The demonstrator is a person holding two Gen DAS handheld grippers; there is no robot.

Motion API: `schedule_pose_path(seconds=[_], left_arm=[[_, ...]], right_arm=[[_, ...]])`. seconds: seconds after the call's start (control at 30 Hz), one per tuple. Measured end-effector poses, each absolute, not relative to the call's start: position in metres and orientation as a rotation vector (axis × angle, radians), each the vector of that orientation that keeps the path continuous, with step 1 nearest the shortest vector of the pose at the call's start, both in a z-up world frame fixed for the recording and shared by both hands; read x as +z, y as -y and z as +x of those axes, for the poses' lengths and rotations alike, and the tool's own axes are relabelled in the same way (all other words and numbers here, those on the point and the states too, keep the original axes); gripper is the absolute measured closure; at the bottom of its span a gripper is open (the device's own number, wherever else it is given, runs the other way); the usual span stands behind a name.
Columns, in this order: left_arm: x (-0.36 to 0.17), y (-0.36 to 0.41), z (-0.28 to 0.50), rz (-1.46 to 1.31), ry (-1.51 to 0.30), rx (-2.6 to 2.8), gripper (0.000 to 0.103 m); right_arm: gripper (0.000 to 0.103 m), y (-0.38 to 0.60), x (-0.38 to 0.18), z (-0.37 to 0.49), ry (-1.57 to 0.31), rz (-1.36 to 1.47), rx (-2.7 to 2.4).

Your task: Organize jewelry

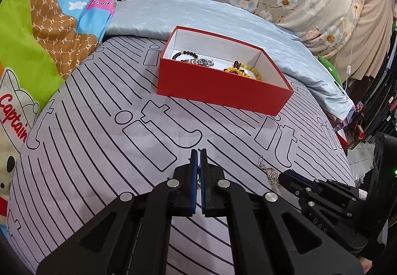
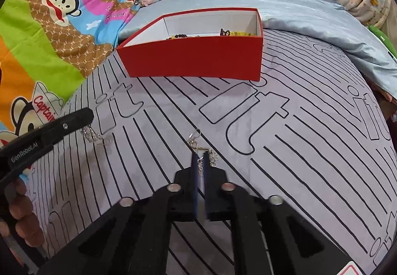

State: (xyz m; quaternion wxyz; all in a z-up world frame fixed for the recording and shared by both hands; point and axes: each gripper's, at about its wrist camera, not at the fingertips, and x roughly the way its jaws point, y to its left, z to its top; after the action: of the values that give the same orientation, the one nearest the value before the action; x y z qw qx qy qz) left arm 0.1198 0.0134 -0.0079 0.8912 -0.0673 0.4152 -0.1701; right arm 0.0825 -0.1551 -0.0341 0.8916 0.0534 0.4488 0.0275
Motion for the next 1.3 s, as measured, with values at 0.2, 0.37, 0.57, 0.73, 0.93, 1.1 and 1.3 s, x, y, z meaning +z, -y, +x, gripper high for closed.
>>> schedule_pose_path(seconds=[0.2,0.37,0.57,0.73,0.93,1.1,1.3], left_arm=[[-0.009,-0.012,0.118,-0.139,-0.867,-0.358,0.101],[-0.010,-0.011,0.119,-0.137,-0.870,-0.355,0.101],[-0.014,-0.015,0.123,-0.139,-0.878,-0.347,0.101],[-0.013,-0.016,0.124,-0.144,-0.877,-0.350,0.101],[-0.003,-0.014,0.125,-0.144,-0.861,-0.364,0.101],[0.011,-0.011,0.124,-0.147,-0.839,-0.386,0.101],[0.037,-0.005,0.129,-0.136,-0.792,-0.412,0.101]], right_arm=[[0.079,0.154,-0.035,0.087,-0.933,0.123,0.059],[0.079,0.146,-0.038,0.106,-0.943,0.108,0.080],[0.092,0.136,-0.048,0.123,-0.968,0.077,0.081],[0.102,0.143,-0.045,0.121,-0.964,0.093,0.075],[0.102,0.153,-0.033,0.113,-0.925,0.133,0.069],[0.102,0.163,-0.006,0.104,-0.865,0.156,0.067],[0.102,0.174,0.034,0.104,-0.787,0.169,0.076]])
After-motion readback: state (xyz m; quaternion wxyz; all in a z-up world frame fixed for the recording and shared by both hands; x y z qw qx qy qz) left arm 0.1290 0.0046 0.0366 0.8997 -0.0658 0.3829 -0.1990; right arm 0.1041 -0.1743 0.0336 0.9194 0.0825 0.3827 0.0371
